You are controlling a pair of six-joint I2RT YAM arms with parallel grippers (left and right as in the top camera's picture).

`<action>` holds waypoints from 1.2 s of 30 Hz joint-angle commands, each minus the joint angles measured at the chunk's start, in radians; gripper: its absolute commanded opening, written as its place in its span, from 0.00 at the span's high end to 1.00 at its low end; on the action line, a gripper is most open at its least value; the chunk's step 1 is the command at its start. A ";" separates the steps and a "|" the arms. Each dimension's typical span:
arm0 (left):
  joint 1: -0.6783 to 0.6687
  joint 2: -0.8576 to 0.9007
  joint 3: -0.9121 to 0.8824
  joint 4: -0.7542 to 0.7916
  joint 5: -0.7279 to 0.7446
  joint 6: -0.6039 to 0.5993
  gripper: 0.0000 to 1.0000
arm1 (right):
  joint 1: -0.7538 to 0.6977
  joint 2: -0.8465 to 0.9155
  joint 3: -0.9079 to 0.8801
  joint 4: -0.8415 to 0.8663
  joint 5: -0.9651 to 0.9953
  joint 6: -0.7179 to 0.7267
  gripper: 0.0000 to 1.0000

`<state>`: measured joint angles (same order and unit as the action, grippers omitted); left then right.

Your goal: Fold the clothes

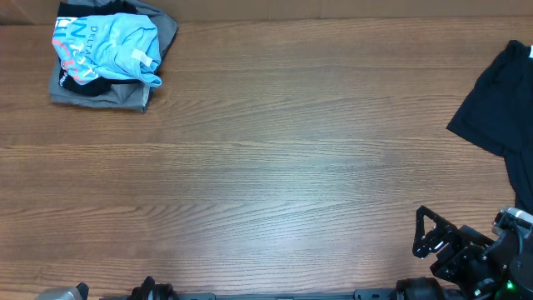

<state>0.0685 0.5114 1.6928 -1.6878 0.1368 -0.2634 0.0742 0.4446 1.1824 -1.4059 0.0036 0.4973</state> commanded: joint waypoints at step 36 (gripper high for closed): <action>-0.005 0.003 -0.008 -0.002 -0.014 -0.013 0.00 | -0.019 -0.176 -0.202 0.372 -0.033 -0.277 0.00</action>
<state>0.0685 0.5114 1.6924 -1.6878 0.1368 -0.2634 0.0643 0.2928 1.0653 -1.0874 0.0143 0.3885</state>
